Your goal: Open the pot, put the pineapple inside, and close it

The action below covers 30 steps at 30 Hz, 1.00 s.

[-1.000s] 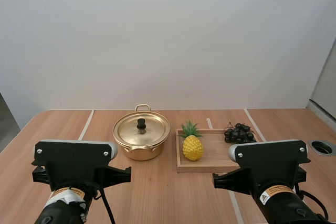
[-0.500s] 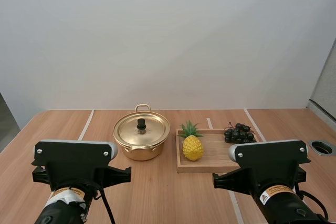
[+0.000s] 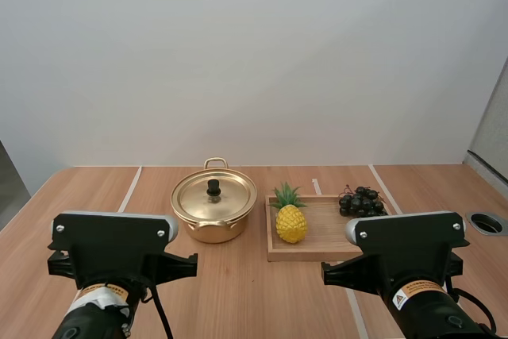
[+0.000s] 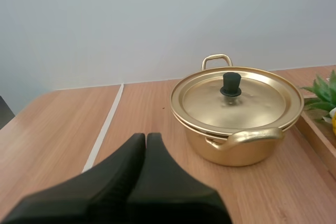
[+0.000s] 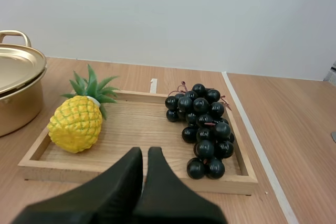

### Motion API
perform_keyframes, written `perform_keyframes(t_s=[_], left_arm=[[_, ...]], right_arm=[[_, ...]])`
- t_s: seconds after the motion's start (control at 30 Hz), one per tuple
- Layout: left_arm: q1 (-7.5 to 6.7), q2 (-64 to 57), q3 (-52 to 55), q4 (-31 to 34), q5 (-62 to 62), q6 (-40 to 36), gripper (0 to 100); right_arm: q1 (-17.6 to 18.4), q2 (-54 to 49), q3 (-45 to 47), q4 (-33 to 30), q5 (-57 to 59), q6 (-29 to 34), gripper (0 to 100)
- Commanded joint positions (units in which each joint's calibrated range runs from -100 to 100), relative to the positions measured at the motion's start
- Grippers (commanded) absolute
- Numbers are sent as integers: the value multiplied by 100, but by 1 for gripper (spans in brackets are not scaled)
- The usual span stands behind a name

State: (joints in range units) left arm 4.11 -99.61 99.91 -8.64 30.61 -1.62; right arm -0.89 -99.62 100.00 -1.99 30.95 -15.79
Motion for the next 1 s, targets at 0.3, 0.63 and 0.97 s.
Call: perform_keyframes(t_s=[0.3,0.63,0.97], left_arm=[[-20,-39,9,214,-98,-85,100],[-20,-39,9,208,-114,-225,100],[-147,-39,9,208,-114,-216,100]], right_arm=[[4,-38,0,125,-9,18,100],[4,-38,0,125,-9,18,100],[4,-38,0,85,-80,-3,100]])
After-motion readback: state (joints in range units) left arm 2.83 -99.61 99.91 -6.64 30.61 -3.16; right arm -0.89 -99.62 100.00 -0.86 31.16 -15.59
